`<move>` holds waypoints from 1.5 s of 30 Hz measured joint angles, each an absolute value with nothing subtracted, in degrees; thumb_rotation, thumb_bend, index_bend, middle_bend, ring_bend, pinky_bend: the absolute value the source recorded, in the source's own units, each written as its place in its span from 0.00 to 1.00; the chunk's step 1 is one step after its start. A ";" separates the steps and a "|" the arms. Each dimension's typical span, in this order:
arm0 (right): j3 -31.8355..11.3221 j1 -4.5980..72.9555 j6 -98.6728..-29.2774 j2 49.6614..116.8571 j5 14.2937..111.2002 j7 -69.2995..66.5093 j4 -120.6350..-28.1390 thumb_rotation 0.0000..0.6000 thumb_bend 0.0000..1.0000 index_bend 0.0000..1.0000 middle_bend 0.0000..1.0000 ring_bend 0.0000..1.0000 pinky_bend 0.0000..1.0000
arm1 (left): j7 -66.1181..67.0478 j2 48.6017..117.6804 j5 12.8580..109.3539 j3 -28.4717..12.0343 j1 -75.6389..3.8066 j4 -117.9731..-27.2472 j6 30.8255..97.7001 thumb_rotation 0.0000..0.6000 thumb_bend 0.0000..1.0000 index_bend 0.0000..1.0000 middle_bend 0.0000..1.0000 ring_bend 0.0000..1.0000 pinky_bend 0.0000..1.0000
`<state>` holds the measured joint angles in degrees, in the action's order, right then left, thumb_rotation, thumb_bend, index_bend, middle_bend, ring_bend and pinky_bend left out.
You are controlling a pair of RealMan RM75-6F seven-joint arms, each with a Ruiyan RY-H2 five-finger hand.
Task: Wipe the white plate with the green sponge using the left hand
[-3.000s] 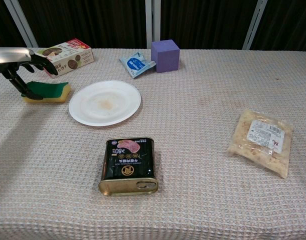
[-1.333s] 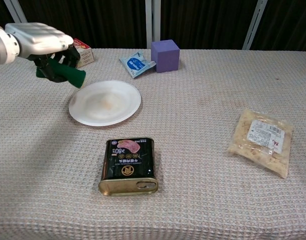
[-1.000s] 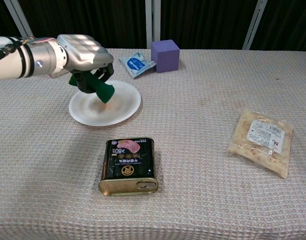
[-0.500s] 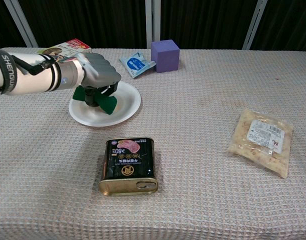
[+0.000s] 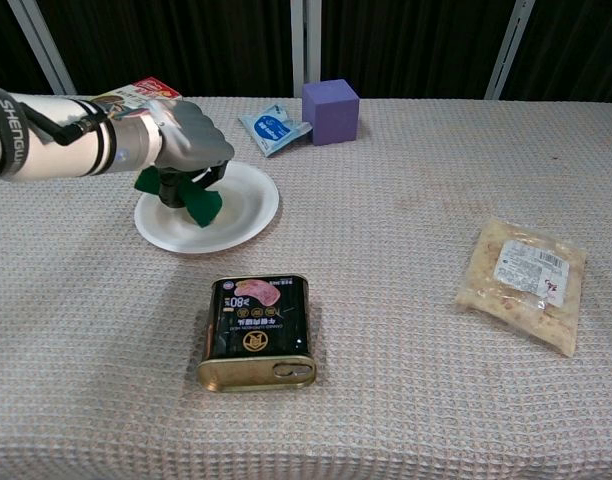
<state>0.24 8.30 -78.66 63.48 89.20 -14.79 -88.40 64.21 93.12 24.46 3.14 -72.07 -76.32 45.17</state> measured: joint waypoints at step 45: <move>0.27 6.82 -80.10 63.46 88.96 -14.35 -88.79 1.00 0.19 0.05 0.07 0.00 0.00 | 68.39 96.89 13.34 5.76 -76.87 -70.96 46.50 1.00 0.52 0.68 0.65 0.66 0.80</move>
<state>0.27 6.82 -80.10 63.46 88.96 -14.35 -88.79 68.39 96.89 13.34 5.76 -76.87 -70.96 46.50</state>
